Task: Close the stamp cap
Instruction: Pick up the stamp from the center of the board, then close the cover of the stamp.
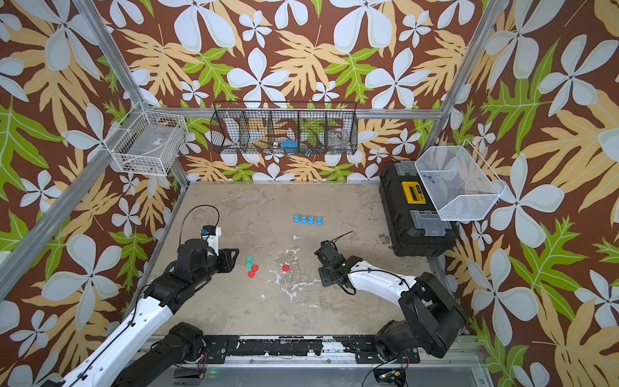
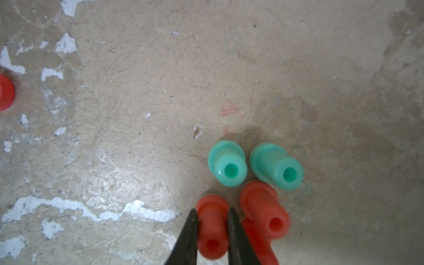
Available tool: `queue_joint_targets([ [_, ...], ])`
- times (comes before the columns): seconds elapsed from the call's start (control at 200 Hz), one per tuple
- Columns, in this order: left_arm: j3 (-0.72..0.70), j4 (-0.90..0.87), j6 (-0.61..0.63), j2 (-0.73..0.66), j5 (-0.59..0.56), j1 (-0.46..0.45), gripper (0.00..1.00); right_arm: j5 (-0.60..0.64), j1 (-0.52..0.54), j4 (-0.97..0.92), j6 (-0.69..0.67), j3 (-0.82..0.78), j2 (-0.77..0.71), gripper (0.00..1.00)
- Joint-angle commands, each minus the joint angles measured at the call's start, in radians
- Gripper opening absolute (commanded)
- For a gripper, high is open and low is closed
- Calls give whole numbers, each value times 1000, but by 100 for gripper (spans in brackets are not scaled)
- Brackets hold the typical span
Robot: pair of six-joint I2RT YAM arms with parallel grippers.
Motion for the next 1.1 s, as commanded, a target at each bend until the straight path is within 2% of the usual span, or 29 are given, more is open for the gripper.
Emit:
queue_joint_targets([
  [0.0,-1,12,9,0,-4,2,42,14,2,-3,-3,-2,-7,15],
  [0.195,1,12,9,-3,-3,1,42,28,30,-45,2,24,-42,10],
  [0.405,-1,11,11,-3,-3,2,42,36,94,-97,-2,144,-47,10],
  [0.866,-2,9,8,-7,-6,2,42,17,259,-94,-17,501,296,10],
  [1.096,-1,11,9,-14,-8,2,42,1,273,-82,-21,566,403,10],
])
